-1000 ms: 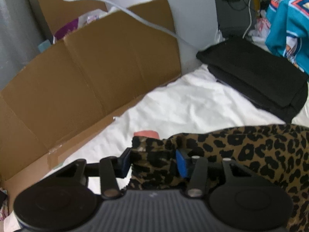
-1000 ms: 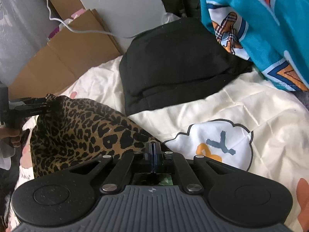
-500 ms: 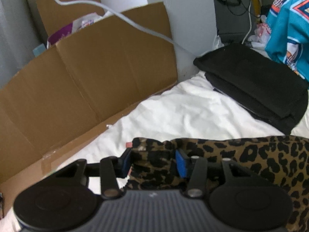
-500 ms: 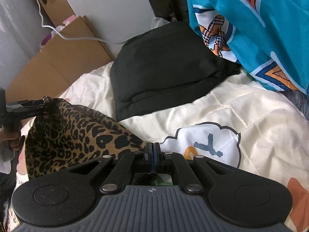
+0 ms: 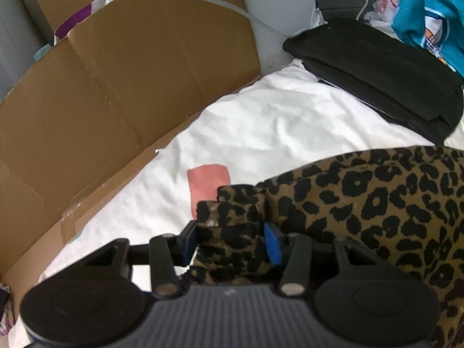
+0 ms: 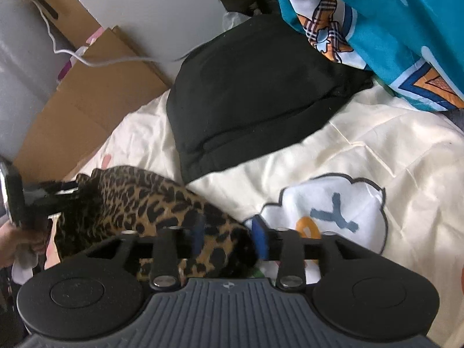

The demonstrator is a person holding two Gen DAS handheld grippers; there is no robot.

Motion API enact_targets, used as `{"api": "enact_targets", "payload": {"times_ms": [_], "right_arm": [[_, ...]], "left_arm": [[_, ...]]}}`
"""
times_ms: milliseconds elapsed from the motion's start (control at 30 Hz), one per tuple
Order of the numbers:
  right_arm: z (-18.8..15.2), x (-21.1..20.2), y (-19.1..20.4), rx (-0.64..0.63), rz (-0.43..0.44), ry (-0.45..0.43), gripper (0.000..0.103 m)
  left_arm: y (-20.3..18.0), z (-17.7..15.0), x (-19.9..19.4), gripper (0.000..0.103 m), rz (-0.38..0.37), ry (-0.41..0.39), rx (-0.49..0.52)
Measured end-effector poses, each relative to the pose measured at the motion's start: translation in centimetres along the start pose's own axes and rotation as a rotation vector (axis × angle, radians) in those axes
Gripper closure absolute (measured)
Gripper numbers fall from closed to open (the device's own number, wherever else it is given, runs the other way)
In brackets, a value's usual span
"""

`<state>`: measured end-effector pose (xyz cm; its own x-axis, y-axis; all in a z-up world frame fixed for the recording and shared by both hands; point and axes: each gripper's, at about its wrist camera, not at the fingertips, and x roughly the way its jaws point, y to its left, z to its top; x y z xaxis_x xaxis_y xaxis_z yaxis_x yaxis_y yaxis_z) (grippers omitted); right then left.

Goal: Fold clothes

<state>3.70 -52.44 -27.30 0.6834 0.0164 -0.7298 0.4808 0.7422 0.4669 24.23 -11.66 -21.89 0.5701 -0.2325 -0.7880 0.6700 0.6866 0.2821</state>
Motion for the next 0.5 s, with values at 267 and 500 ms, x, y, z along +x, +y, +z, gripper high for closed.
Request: {"api": "enact_targets", "payload": {"times_ms": [267,500], "right_arm": [[-1.2,1.5,0.9,-0.052,-0.018,0.056,0.068],[-0.9,1.1,0.3,-0.009,0.029,0.056,0.069]], "left_arm": [[1.7,1.1,-1.6,0.044,-0.05,-0.041,-0.097],[3.7,2.3,-1.2,0.038,-0.075,-0.076,-0.25]]}}
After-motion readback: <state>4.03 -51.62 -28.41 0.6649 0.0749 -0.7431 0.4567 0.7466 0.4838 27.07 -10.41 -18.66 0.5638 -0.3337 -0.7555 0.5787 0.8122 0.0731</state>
